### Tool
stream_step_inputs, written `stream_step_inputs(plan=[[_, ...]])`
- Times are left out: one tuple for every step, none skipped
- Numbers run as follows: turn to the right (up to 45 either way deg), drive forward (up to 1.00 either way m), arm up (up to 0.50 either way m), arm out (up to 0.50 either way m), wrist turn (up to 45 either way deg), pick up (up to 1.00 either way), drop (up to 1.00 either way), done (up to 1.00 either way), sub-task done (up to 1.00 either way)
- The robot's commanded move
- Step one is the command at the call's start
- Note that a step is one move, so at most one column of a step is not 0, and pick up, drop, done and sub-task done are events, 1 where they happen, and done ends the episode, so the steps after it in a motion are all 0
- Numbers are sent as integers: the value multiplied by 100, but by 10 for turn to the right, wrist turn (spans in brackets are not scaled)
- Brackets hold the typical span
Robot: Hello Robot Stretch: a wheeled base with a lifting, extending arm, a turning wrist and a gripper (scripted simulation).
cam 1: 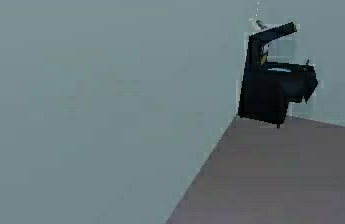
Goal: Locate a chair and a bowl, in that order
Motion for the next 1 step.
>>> stream_step_inputs(plan=[[420, 0, 0, 0, 0, 0, 0, 0, 0]])
